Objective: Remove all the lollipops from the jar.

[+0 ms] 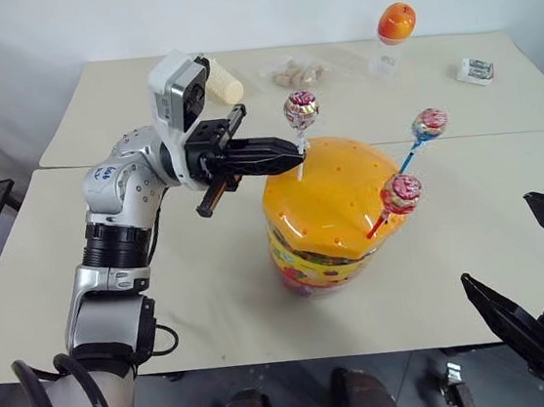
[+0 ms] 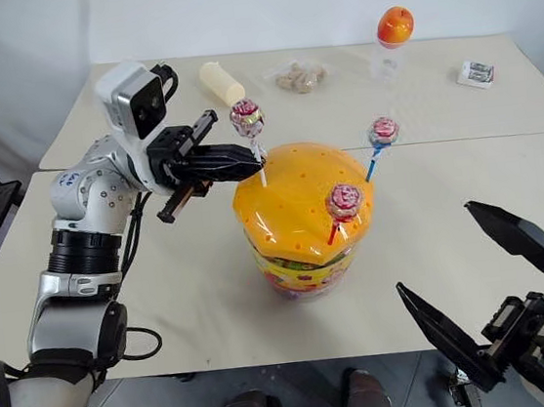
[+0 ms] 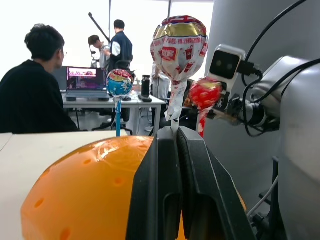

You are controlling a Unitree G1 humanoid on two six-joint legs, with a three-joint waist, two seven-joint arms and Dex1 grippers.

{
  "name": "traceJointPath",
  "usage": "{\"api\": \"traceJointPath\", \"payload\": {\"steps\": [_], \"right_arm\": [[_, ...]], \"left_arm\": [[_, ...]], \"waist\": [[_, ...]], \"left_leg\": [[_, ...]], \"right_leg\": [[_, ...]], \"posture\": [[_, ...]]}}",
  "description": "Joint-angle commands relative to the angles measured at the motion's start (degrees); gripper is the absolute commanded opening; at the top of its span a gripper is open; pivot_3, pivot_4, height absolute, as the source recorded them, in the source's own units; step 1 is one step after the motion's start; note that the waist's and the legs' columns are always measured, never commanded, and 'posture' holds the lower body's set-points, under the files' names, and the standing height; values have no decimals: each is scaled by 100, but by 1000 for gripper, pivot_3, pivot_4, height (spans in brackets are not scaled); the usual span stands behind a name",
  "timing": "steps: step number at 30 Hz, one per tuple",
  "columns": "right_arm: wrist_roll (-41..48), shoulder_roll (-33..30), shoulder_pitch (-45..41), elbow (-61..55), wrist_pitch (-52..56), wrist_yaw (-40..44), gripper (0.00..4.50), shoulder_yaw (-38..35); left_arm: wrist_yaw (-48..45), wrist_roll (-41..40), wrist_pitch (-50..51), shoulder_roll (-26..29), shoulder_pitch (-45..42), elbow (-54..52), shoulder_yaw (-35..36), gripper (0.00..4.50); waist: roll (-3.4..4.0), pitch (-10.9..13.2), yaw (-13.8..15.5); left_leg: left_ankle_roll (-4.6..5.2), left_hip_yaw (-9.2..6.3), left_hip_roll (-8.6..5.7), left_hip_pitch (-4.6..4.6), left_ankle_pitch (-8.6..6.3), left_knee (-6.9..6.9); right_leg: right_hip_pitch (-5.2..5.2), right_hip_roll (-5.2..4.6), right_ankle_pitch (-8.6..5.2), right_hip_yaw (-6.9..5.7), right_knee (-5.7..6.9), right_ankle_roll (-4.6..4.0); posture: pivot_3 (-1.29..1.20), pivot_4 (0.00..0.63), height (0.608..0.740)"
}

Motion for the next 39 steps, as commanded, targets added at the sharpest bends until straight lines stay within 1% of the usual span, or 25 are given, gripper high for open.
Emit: {"api": "traceJointPath", "payload": {"steps": [1, 2, 4, 5, 6, 9, 11, 13, 14, 16, 19, 20, 22, 26, 30, 31, 32, 35, 39], "right_arm": [[160, -220, -219, -186, -164, 99, 4500, 212], [180, -282, -296, -186, -127, 140, 4500, 242], [116, -656, -613, -86, 48, 601, 4500, 215], [124, -877, -732, -9, 129, 876, 4500, 189], [145, -1022, -813, 46, 191, 1063, 4500, 167], [264, -1395, -1064, 312, 360, 1589, 4500, 174], [295, -1451, -1282, 452, 432, 1763, 4500, 308], [266, -1484, -1569, 576, 543, 1882, 4500, 576], [273, -1496, -1686, 618, 619, 1923, 4500, 685], [283, -1506, -1958, 708, 755, 1999, 4500, 912], [280, -1545, -2394, 933, 978, 2212, 4500, 1257], [274, -1532, -2520, 1022, 1033, 2271, 4500, 1339], [252, -1475, -2708, 1180, 1116, 2382, 4500, 1434], [174, -1373, -2941, 1590, 1250, 2618, 4500, 1520], [113, -1261, -2870, 1876, 1311, 2792, 4500, 1416], [66, -1223, -2778, 1989, 1294, 2854, 4500, 1322], [30, -1197, -2732, 2073, 1287, 2898, 4500, 1261], [182, -1134, -2572, 2188, 1427, 2892, 4500, 1020], [352, -1099, -2487, 2221, 1716, 2554, 4500, 674]], "left_arm": [[669, -653, 591, -92, -464, 316, 816, 13], [1012, -812, 752, -115, -612, 548, 1098, 13], [2318, -729, 1032, 56, -1045, 1237, 1615, 13], [2753, -626, 1165, 203, -1148, 1383, 1751, 13], [3037, -564, 1271, 294, -1213, 1460, 1852, 13], [3040, 44, 1381, 978, -762, 1091, 1470, 13], [2982, 487, 1649, 1594, -232, 843, 1015, 13], [2766, 1257, 1799, 2567, 665, 481, 187, 13], [2731, 1398, 1878, 2873, 1045, 344, 72, 13], [2717, 1445, 1816, 3226, 1721, 71, 217, 13], [2970, 1717, 1681, 3711, 2908, -380, 508, 13], [3072, 1742, 1842, 3841, 3270, -564, 636, 13], [3208, 1654, 2087, 3931, 3818, -895, 959, 13], [3537, 1541, 2378, 3833, 4889, -1587, 1706, 13], [3758, 1603, 2240, 3669, 5329, -1926, 2012, 13], [3765, 1621, 2179, 3646, 5446, -1954, 2080, 458], [3768, 1632, 2138, 3636, 5513, -1963, 2114, 609], [3628, 1590, 1690, 3521, 5509, -1738, 2337, 1511], [2804, 1271, 892, 3428, 5267, -1419, 2593, 2624]], "waist": [[0, 0, -3], [-2, 1, -2], [-5, 3, -8], [-5, 3, -18], [-4, 3, -29], [0, 0, -31], [0, 0, -36], [-1, 1, -50], [-5, 2, -54], [-6, 2, -87], [-30, 5, -1], [-33, 4, 11], [-38, 0, 32], [-34, -2, -11], [-32, -3, -25], [-32, -3, -25], [-32, -3, -22], [-28, -5, -13], [-28, -5, -13]], "left_leg": [[0, 0, 0, 0, 0, 0], [0, -1, 1, 0, 0, 3], [1, -6, 2, -6, 0, 19], [2, -5, 1, -5, -1, 21], [4, -3, 1, -3, -2, 20], [6, -1, 1, 8, -3, 7], [6, 2, 1, 12, -3, -5], [5, 2, 0, 11, -3, -9], [5, 3, 0, 12, -3, -9], [4, 7, 0, 9, -3, -14], [4, 1, 5, -1, -3, -2], [3, -1, 5, -3, -4, 6], [1, -7, 5, -7, -10, 15], [1, -2, 7, 1, -15, 17], [-3, 6, 13, 5, -17, 12], [-4, 7, 13, 7, -18, 12], [-4, 8, 13, 7, -18, 11], [-4, 12, 13, 8, -18, 11], [-5, 13, 14, 9, -18, 12]], "right_leg": [[0, 0, 0, 0, 0, 0], [0, 0, 0, 0, 1, 0], [0, 0, 0, 0, 3, 0], [1, 0, 0, 0, 2, 0], [1, 0, 0, 4, 5, 0], [0, 0, 0, 6, 15, 1], [-1, 0, 0, 5, 14, 1], [-4, 1, 0, 3, 12, 1], [-5, 1, 0, 3, 13, 1], [-9, 1, 0, 5, 8, 1], [-10, 2, 0, 2, 6, 0], [-8, 1, 0, 1, 7, 0], [-5, 1, 0, 2, 7, 0], [-2, 1, 0, 4, 12, 0], [-5, 5, 0, 4, 12, 0], [-5, 5, 0, 4, 12, 0], [-5, 5, 0, 4, 13, 0], [-5, 4, 0, 5, 12, -1], [-6, 5, -1, 5, 19, -2]], "posture": [[0, 150, 740], [0, 150, 740], [0, 150, 740], [0, 150, 740], [0, 150, 740], [0, 150, 740], [0, 150, 740], [0, 150, 740], [0, 150, 740], [0, 150, 740], [0, 150, 740], [0, 150, 740], [0, 150, 740], [0, 150, 740], [0, 150, 740], [0, 150, 740], [0, 150, 740], [0, 150, 740], [0, 150, 740]]}}
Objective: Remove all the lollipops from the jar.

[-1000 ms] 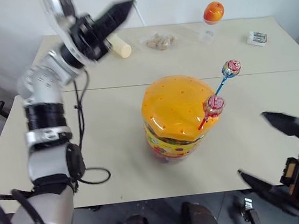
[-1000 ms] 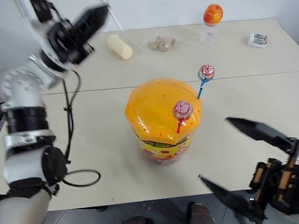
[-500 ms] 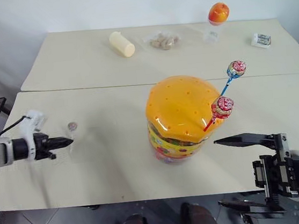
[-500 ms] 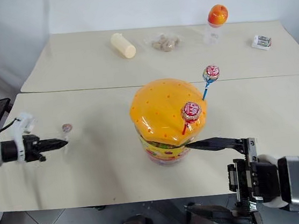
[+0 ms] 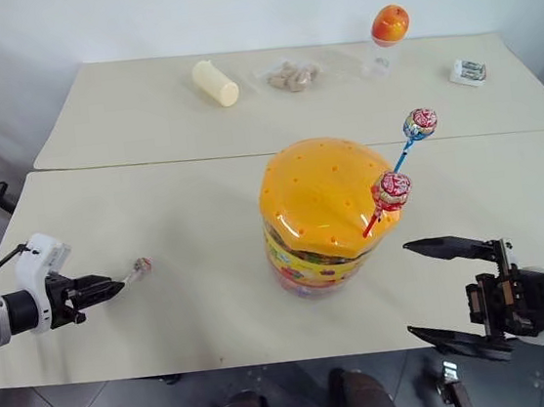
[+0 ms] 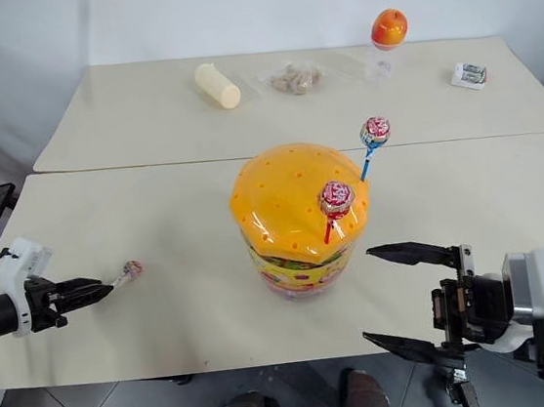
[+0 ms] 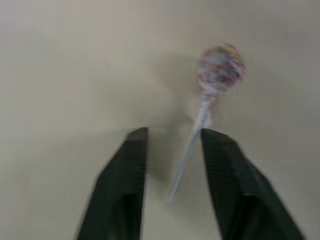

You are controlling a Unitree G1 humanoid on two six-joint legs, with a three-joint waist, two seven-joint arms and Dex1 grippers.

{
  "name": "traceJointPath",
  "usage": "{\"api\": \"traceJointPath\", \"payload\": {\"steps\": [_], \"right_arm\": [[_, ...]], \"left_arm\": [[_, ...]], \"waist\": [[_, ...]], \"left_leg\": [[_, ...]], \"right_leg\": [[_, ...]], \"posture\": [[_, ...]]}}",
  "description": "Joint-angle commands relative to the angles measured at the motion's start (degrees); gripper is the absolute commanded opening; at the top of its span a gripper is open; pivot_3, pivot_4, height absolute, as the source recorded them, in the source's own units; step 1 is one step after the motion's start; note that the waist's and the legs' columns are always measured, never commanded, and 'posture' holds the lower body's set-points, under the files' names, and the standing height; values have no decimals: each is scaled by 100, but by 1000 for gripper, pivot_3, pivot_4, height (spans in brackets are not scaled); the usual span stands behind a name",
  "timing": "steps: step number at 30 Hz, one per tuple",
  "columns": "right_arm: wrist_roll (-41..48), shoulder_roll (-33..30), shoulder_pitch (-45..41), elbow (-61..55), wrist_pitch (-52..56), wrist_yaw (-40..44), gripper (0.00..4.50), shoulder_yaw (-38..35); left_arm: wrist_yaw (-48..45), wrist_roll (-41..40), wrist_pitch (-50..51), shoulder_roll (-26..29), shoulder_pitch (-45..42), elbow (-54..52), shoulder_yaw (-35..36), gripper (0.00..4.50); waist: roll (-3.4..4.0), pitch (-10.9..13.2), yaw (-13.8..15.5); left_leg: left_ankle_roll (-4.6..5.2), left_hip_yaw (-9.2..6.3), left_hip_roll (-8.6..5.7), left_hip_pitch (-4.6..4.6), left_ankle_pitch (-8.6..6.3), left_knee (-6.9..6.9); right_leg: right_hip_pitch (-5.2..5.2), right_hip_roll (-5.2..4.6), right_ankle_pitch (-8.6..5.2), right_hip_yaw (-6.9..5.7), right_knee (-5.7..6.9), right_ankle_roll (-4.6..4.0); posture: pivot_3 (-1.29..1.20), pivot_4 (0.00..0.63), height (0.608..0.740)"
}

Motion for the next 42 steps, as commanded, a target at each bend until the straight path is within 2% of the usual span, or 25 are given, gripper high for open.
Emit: {"api": "traceJointPath", "payload": {"steps": [1, 5, 7, 9, 15, 20, 24, 27, 36, 38, 42], "right_arm": [[379, 89, -13, -56, 249, -403, 4500, -459], [705, 102, -255, -43, 583, -873, 4500, -720], [939, 26, -654, 97, 807, -1425, 4500, -885], [1277, -55, -1147, 213, 1088, -2019, 4500, -964], [1545, -432, -2301, 431, 1873, -2682, 4500, -695], [1551, -545, -3158, 571, 2439, -2905, 4500, -169], [1381, -482, -3532, 663, 2651, -2895, 4500, 72], [1387, -532, -3500, 665, 2917, -2749, 3850, 184], [1348, -519, -3445, 718, 3124, -2370, 796, -11], [1572, -371, -3545, 831, 3075, -2430, 78, -182], [2269, -297, -3798, 1165, 3137, -2583, 7, -771]], "left_arm": [[-764, -306, -887, -58, -322, 238, 373, 2624], [-1348, -666, -1519, -331, -758, 319, 503, 2624], [-1371, -1607, -1377, -925, -1368, -57, 746, 2624], [-1165, -2480, -827, -1380, -1822, -425, 815, 2624], [-661, -3827, -122, -2044, -2175, -1204, 638, 2624], [-435, -4282, -15, -2304, -2228, -1587, 387, 2624], [-422, -4269, -108, -2316, -2181, -1690, 217, 2624], [-415, -4274, -165, -2328, -2172, -1706, 168, 2682], [-431, -4376, -262, -2331, -2165, -1782, 128, 2682], [-469, -4400, -294, -2352, -2205, -1747, 117, 2682], [-807, -4339, -261, -2168, -2313, -1577, 33, 2682]], "waist": [[0, 0, 0], [0, 0, 13], [1, 0, 17], [-1, 1, 15], [11, -4, -91], [10, -4, -130], [10, -4, -109], [10, -4, -93], [10, -4, -78], [10, -4, -68], [10, -4, -50]], "left_leg": [[0, 1, 0, 0, 0, 1], [0, 3, -2, -1, 0, 5], [0, 3, -1, -2, 0, 6], [1, -4, 1, -12, -2, 36], [-2, -2, 10, -3, -21, 48], [-1, -5, 13, -7, -21, 52], [1, -6, 11, -10, -22, 52], [3, -6, 10, -11, -24, 53], [4, -4, 10, -13, -24, 53], [4, -4, 10, -12, -25, 53], [4, -2, 10, -13, -24, 53]], "right_leg": [[0, 0, 0, 0, -1, 0], [0, -1, 0, 0, -1, 0], [0, -1, 1, -1, 1, -1], [1, -3, 3, -2, 10, -2], [-4, 0, 2, -2, 43, -4], [-4, 2, 2, -3, 41, -5], [-4, 2, 2, -3, 37, -5], [-3, 2, 2, -4, 34, -5], [-4, 2, 2, -3, 30, -5], [-3, 2, 2, -3, 28, -5], [-4, 2, 2, -3, 26, -5]], "posture": [[0, 150, 740], [0, 150, 740], [0, 150, 740], [0, 150, 740], [0, 150, 740], [0, 150, 740], [0, 150, 740], [0, 150, 740], [0, 150, 740], [0, 150, 740], [0, 150, 740]]}}
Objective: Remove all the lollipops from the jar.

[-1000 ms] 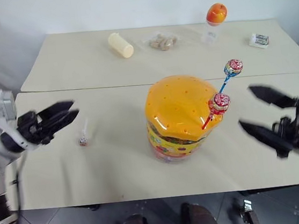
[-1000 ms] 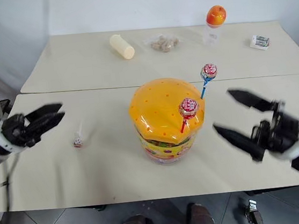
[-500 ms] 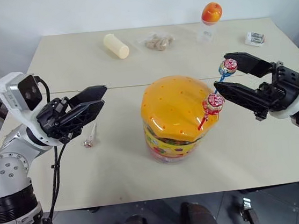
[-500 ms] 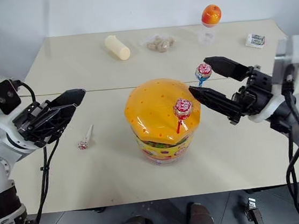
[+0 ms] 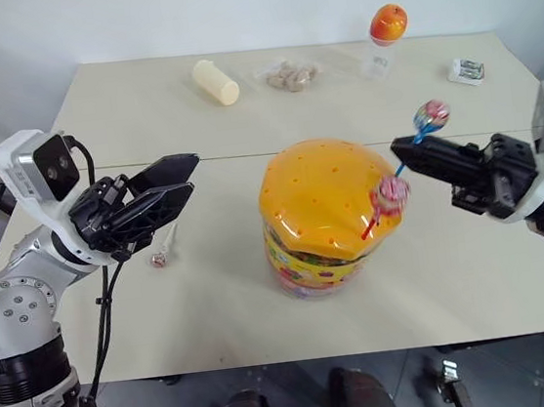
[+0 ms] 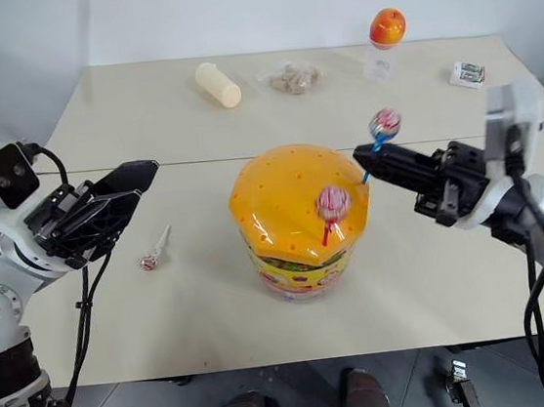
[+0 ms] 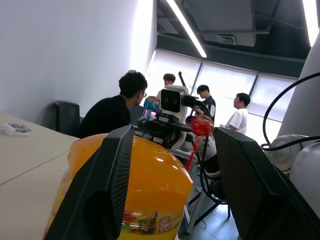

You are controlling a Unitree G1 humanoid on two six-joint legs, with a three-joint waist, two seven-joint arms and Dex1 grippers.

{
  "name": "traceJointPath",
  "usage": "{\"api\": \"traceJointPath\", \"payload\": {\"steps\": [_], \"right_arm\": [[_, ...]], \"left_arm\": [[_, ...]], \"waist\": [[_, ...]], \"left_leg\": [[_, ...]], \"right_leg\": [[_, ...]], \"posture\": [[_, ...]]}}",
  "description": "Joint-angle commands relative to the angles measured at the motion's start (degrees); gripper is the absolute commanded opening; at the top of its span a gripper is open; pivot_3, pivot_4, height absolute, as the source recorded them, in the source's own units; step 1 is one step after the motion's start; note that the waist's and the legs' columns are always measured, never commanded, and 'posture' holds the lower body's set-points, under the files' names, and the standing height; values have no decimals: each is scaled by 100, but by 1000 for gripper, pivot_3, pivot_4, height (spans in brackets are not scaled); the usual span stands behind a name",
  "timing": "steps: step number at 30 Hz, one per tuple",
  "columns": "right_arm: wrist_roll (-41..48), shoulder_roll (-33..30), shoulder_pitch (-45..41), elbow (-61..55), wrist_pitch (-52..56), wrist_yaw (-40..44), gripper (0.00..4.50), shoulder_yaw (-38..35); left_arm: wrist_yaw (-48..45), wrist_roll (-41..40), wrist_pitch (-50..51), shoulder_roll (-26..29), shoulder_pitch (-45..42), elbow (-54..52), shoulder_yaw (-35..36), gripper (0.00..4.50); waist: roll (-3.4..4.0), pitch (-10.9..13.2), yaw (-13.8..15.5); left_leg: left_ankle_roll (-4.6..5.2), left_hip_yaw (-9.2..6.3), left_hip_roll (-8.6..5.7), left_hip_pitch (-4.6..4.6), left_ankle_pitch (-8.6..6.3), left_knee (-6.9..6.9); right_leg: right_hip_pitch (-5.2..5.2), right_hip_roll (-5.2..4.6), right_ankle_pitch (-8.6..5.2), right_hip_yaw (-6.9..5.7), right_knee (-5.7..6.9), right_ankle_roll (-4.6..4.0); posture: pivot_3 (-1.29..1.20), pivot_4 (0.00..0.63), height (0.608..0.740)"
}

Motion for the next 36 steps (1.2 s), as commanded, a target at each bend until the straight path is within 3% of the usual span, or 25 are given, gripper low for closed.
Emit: {"api": "traceJointPath", "payload": {"steps": [1, 4, 7, 11, 13, 19, 25, 27, 32, 36], "right_arm": [[818, -127, -285, 291, 78, -256, 7, -809], [1014, -472, -369, 829, 270, -505, 7, -1395], [91, -1192, 93, 1581, 546, -440, 7, -1669], [-2243, -2855, 2060, 2434, 1721, -895, 7, -886], [-2946, -3040, 2464, 2599, 1725, -1056, 7, -324], [-4051, -2361, 2933, 2797, 199, -241, 7, -31], [-4143, -1763, 2909, 2870, -747, 606, 1743, -465], [-3741, -1357, 2830, 2544, -1511, 1302, 2400, -1030], [-2865, -1091, 2877, 1318, -1441, 2168, 2400, -1919], [-1690, -933, 2524, -516, -967, 1698, 2400, -1689]], "left_arm": [[-438, 44, -89, 236, -183, 76, -54, 2682], [-834, 442, -262, 443, -213, 200, -245, 2682], [-1280, 1217, -846, 607, -164, 229, -590, 2682], [-2186, 2154, -1578, 962, 171, 236, -1189, 2682], [-2340, 2301, -1755, 933, 316, 241, -1313, 2682], [-2363, 2506, -1981, 856, 376, 250, -1392, 2682], [-2217, 2498, -1946, 756, 265, 256, -1378, 2682], [-2023, 2274, -1772, 679, 184, 344, -1216, 2682], [-1675, 1635, -1134, 649, 323, 607, -714, 2682], [-1510, 1377, -931, 437, 609, 646, -503, 2682]], "waist": [[0, 0, 18], [1, 0, 53], [0, 0, 86], [-3, -2, 86], [-2, -2, 59], [35, -1, -13], [39, -3, 29], [41, -3, 62], [50, 1, 60], [50, 1, 38]], "left_leg": [[0, 0, 0, 0, 0, 0], [0, 2, -1, -2, 0, 0], [5, 5, -3, -3, -3, -1], [14, 14, -5, -7, -8, -14], [19, 31, -3, -12, -11, -15], [16, 55, 8, -10, -10, -8], [16, 58, 8, -5, -10, -6], [17, 58, 8, -6, -10, -7], [17, 53, 9, -5, -10, -5], [14, 46, 15, 0, -12, -6]], "right_leg": [[0, 0, 0, 0, 0, 0], [0, 2, 0, -1, -5, 0], [2, 1, 0, -1, -12, 0], [2, 1, 0, -2, -36, 0], [0, 0, 0, -4, -54, 1], [-6, 3, 1, -3, -56, 2], [-3, 3, 2, 2, -57, 3], [-3, 3, 3, 1, -59, 5], [-2, 3, 4, 1, -56, 7], [2, 5, 4, -4, -52, 7]], "posture": [[0, 150, 740], [0, 150, 740], [0, 150, 740], [0, 150, 740], [0, 150, 740], [0, 150, 740], [0, 150, 740], [0, 150, 740], [0, 150, 740], [0, 150, 740]]}}
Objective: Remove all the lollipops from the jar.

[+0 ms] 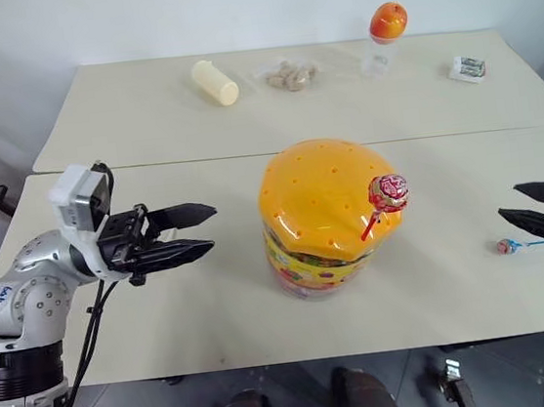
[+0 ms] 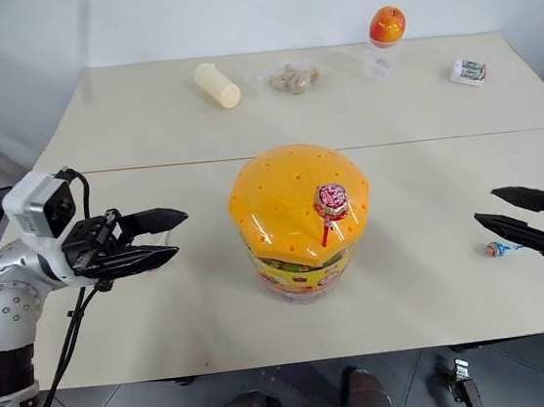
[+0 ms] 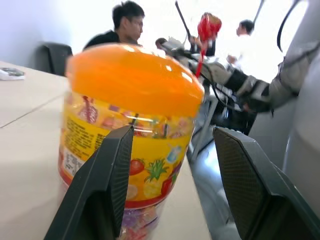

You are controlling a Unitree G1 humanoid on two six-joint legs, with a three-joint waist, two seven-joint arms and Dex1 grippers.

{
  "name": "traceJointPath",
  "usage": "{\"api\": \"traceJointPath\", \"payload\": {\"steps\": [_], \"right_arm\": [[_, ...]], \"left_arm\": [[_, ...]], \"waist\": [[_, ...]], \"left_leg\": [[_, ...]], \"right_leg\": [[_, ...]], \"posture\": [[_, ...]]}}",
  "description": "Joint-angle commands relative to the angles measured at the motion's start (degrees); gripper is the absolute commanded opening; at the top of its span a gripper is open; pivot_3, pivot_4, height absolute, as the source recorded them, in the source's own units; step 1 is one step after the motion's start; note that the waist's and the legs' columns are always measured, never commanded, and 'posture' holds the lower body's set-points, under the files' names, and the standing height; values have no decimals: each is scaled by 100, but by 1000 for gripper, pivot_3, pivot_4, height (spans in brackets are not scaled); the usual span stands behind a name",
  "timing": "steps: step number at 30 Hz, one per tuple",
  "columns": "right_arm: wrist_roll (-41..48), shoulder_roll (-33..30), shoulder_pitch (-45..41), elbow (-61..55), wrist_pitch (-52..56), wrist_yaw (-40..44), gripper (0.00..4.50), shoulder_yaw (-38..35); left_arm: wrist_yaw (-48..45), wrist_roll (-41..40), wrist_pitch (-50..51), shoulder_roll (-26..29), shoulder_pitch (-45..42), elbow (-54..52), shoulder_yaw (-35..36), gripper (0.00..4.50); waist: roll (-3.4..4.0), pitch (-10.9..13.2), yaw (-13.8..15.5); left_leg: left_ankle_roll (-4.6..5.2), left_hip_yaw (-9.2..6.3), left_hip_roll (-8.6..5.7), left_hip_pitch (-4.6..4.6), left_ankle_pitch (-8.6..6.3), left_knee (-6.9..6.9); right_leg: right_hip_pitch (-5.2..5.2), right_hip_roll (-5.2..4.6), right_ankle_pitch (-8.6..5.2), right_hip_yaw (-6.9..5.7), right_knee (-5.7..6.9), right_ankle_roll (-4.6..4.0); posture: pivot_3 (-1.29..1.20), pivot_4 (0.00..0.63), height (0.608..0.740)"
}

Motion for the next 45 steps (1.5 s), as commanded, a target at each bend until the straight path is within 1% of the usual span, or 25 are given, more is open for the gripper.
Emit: {"api": "traceJointPath", "payload": {"steps": [1, 2, 4, 5, 8, 10, 15, 18, 23, 24, 28, 30, 31, 34, 37, 40, 42, 44, 45], "right_arm": [[1136, 174, -408, -1542, 313, -505, 2400, 198], [1272, 219, -491, -1702, 383, -638, 2400, 257], [1797, 404, -830, -2070, 462, -1007, 2400, 614], [1822, 477, -963, -2210, 451, -1103, 2400, 811], [1404, 590, -1306, -2507, 300, -1038, 2400, 1547], [1145, 699, -1520, -2478, 182, -1009, 2400, 1889], [550, 792, -1767, -2259, -125, -670, 2400, 2312], [320, 802, -1817, -2115, -267, -558, 1792, 2406], [327, 841, -1845, -2012, -315, -544, 161, 2420], [403, 872, -1875, -2000, -278, -611, 29, 2422], [684, 1000, -2015, -2008, -168, -770, 29, 2456], [1332, 1212, -2098, -2047, -80, -915, 29, 2332], [1817, 1192, -2094, -2080, 131, -1186, 29, 2198], [2642, 988, -2022, -2127, 481, -1583, 29, 1775], [3351, 667, -1870, -1859, 775, -2031, 29, 965], [3392, 371, -1631, -1136, 1041, -2203, 29, 123], [3281, 166, -1435, -545, 1293, -2209, 29, -296], [2624, -52, -1107, -143, 1364, -1947, 29, -405], [1919, -261, -739, 65, 1297, -1752, 29, -262]], "left_arm": [[312, -438, 115, -289, 82, -115, 277, 2682], [457, -578, 175, -392, 43, -162, 336, 2682], [763, -907, 310, -669, -117, -285, 343, 2682], [850, -931, 246, -822, -170, -333, 317, 2682], [922, -827, 196, -999, -223, -506, 132, 2682], [890, -793, 173, -1031, -222, -614, 74, 2682], [858, -755, 108, -1029, -208, -831, -34, 2682], [857, -709, 18, -1076, -259, -874, -77, 2682], [889, -744, -85, -1160, -335, -916, -91, 2682], [908, -762, -137, -1209, -367, -905, -69, 2682], [915, -856, -121, -1242, -427, -835, -35, 2682], [990, -986, -29, -1259, -525, -752, 4, 2682], [1003, -1031, 10, -1252, -595, -693, 18, 2682], [623, -808, -10, -1032, -601, -631, -128, 2682], [133, -379, -172, -715, -648, -474, -337, 2682], [69, -111, -455, -716, -939, -259, -376, 2682], [-221, 296, -808, -607, -1024, -241, -550, 2682], [-504, 620, -1063, -460, -1038, -183, -689, 2682], [-608, 675, -1076, -380, -1026, -138, -712, 2682]], "waist": [[0, 0, 4], [0, 0, 8], [-13, 3, 45], [-19, 2, 56], [-21, 0, 48], [-21, 0, 19], [-21, 0, 9], [-21, 0, 10], [-21, 0, 11], [-21, 0, 10], [-21, 0, 11], [-21, 0, 1], [-21, 0, 4], [-21, 0, 13], [-21, 0, 33], [-24, 0, 61], [-28, 1, 60], [-27, 0, 41], [-26, 0, 35]], "left_leg": [[-1, -2, 2, 1, 0, 0], [-3, -6, 3, 1, -1, 5], [-4, -17, 1, -3, -2, 12], [-4, -27, 1, -5, -2, 19], [-1, -38, -10, -8, -5, 22], [-1, -35, -10, -5, -5, 17], [-2, -31, -7, -4, -5, 12], [-1, -29, -7, -2, -5, 12], [-1, -28, -6, -2, -5, 14], [-1, -29, -6, -1, -5, 15], [-1, -27, -5, -2, -5, 19], [-1, -27, -5, -2, -5, 18], [-1, -27, -4, -2, -5, 18], [-1, -29, -3, -3, -5, 18], [0, -30, -5, -5, -6, 14], [2, -29, -7, -7, -6, 13], [4, -27, -7, -11, -7, 16], [6, -19, -8, -8, -9, 12], [6, -17, -7, -6, -9, 5]], "right_leg": [[0, 2, 0, 0, 3, 0], [0, 3, 0, -1, 6, 0], [7, 3, 1, -1, 5, -1], [11, 3, 1, -3, 6, -1], [16, 0, 7, -4, 2, 1], [14, 0, 7, -6, 3, 1], [12, 1, 7, -12, 2, 1], [12, 1, 7, -12, 2, 1], [14, 1, 7, -12, 2, 1], [14, 1, 7, -12, 2, 1], [15, 1, 7, -12, 3, 1], [14, 1, 7, -12, 4, 1], [13, 1, 7, -12, 5, 1], [13, 2, 7, -13, 6, 1], [13, 1, 7, -17, 1, 1], [14, 1, 7, -19, -2, 1], [17, 2, 7, -19, -13, 1], [16, 2, 7, -19, -15, 1], [14, 2, 7, -19, -13, 1]], "posture": [[0, 150, 740], [0, 150, 740], [0, 150, 740], [0, 150, 740], [0, 150, 740], [0, 150, 740], [0, 150, 740], [0, 150, 740], [0, 150, 740], [0, 150, 740], [0, 150, 740], [0, 150, 740], [0, 150, 740], [0, 150, 740], [0, 150, 740], [0, 150, 740], [0, 150, 740], [0, 150, 740], [0, 150, 740]]}}
